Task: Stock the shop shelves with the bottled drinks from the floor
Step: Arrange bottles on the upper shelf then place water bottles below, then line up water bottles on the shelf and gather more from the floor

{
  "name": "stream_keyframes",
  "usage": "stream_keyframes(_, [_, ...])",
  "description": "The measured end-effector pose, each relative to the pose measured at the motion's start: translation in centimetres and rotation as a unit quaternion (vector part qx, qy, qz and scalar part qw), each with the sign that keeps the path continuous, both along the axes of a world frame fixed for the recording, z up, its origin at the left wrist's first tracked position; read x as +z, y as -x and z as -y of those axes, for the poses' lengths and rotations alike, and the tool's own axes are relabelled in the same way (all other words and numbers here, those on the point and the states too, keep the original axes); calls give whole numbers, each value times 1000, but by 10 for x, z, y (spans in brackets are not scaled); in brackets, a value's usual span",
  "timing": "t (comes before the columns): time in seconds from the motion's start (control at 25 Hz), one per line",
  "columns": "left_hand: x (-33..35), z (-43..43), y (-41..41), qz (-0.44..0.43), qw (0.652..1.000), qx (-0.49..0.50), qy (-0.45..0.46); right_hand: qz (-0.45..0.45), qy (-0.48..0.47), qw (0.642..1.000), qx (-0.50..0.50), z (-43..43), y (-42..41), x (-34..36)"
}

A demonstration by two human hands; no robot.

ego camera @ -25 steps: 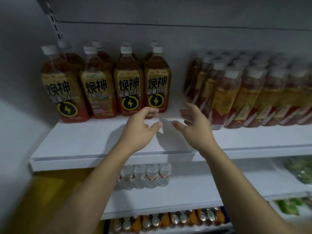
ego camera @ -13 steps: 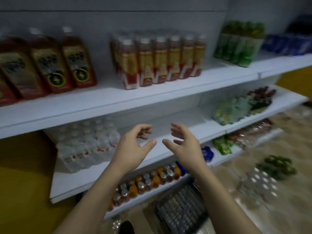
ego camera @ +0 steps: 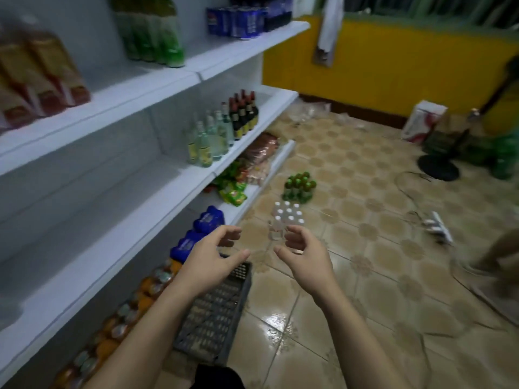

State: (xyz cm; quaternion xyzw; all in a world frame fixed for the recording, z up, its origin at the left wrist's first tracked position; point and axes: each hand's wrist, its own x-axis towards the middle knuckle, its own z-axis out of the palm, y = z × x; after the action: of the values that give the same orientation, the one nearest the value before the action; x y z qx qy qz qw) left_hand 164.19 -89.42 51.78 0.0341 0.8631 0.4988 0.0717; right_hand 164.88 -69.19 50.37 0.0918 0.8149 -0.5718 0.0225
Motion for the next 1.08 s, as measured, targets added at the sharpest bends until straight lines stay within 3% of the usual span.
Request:
stream_keyframes(0.32, [-41,-81,103,33,997,-65,-8,52,-29,997,-53,-83,75,-26])
stream_keyframes(0.68, [-98,-153,284,109,993,-39,-22,148,-61,987,-11,-128,258,-84])
stream_keyframes(1.08, [-151,-226,421,201,979,10,-10,258,-25,964,-50,-208,395,-166])
